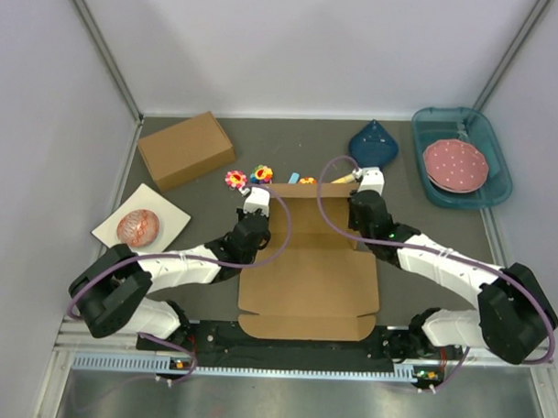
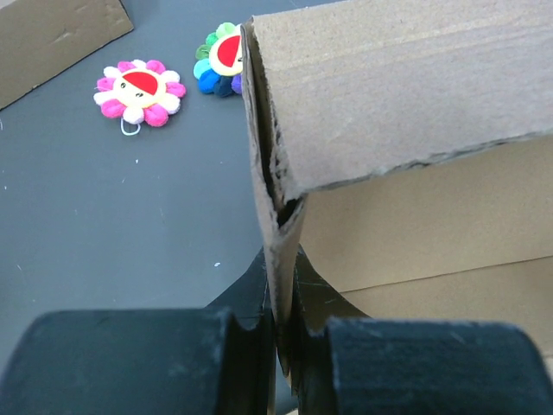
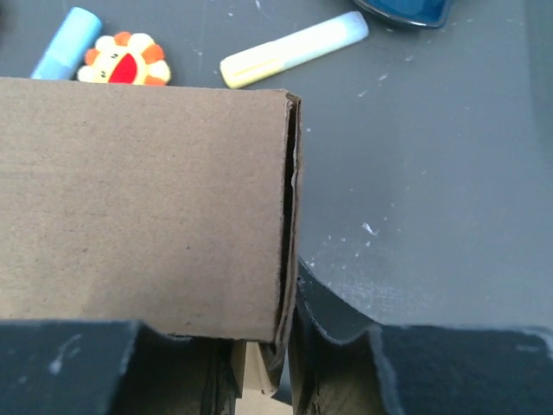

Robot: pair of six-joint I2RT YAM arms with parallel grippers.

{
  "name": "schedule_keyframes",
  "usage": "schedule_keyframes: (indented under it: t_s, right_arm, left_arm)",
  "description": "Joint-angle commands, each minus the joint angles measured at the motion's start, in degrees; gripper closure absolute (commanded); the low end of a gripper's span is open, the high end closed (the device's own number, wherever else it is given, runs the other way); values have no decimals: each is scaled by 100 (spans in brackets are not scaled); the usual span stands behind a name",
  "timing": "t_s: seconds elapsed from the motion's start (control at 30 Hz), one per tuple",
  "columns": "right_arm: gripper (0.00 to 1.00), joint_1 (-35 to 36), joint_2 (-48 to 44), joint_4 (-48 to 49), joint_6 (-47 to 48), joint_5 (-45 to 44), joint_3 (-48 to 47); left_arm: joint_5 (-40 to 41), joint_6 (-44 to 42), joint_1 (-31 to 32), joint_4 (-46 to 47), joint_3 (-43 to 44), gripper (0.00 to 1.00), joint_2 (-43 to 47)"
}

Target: Fold the paper box

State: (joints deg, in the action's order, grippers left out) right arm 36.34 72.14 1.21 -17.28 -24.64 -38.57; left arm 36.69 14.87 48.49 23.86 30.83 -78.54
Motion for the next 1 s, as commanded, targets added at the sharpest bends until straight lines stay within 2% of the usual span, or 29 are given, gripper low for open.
schedule_keyframes:
  t_s: [0.0, 0.17, 0.37, 0.4, 0.47, 0.57, 0.73, 0.9, 0.97]
  right_arm:
    - [82, 321, 177, 99, 277, -1068, -379]
    - [100, 541, 529, -103, 295, -1682, -607]
    - [100, 559, 635, -350, 155, -1632, -644]
    - [98, 567, 617, -350, 120, -1553, -643]
    - [82, 559, 565, -376, 67, -1343, -591]
    - [71, 567, 503, -376, -12, -1236, -486]
    - [69, 559, 564, -394, -83, -1148, -353]
    - [72, 567, 819, -560, -118, -1174, -388]
    - [80, 567, 1021, -692, -205, -1209, -441]
  left_arm:
    - [-312, -81, 126, -206, 169, 100, -12]
    - [-224, -20, 169, -294, 213, 100, -3]
    - [-197, 24, 205, -338, 230, 100, 6]
    - [-188, 24, 213, -355, 231, 100, 14]
    - [-180, 33, 213, -373, 239, 100, -3]
    - [-162, 59, 214, -399, 257, 100, -12]
    - [-127, 68, 222, -443, 266, 100, -47]
    - [-109, 112, 240, -505, 336, 100, -73]
    - [-100, 130, 240, -531, 336, 100, -73]
